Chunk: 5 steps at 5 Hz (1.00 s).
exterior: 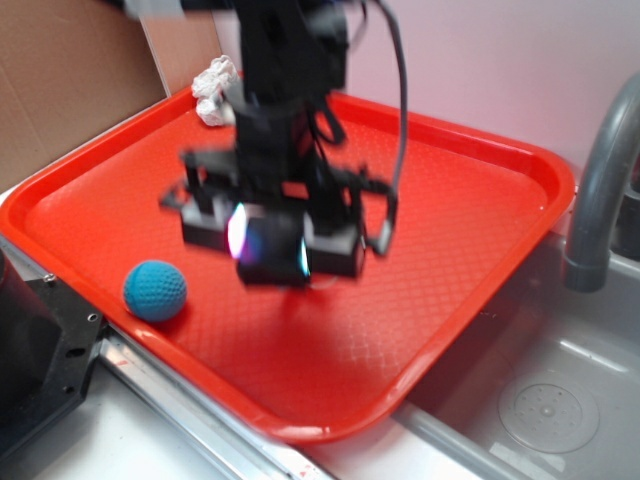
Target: Grab the black box.
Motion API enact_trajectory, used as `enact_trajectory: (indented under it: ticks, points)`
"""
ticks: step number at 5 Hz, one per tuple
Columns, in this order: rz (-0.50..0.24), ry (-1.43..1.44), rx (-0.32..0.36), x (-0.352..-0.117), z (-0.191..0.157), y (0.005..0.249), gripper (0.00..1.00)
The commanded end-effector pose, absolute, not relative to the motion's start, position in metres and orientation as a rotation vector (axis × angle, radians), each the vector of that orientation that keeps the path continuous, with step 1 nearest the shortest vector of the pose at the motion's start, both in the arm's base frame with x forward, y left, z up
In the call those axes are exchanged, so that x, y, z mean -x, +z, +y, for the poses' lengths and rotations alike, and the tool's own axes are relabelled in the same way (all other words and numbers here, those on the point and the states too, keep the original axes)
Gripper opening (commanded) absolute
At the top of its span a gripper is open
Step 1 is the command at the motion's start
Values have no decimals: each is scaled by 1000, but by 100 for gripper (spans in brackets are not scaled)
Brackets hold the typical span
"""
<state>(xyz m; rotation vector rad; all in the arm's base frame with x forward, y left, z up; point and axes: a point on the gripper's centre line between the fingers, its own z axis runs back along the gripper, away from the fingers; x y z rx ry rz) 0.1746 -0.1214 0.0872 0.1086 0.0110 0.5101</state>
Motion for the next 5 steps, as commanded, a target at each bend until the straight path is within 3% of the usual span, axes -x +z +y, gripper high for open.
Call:
enact_trajectory:
  ticks: [1, 2, 3, 5]
  points:
    - [-13, 308, -91, -208, -86, 152, 0]
    - [-50, 246, -68, -205, -61, 177, 0]
    - [-25, 245, -62, -204, -35, 192, 0]
    - [-79, 315, -56, -167, -2, 197, 0]
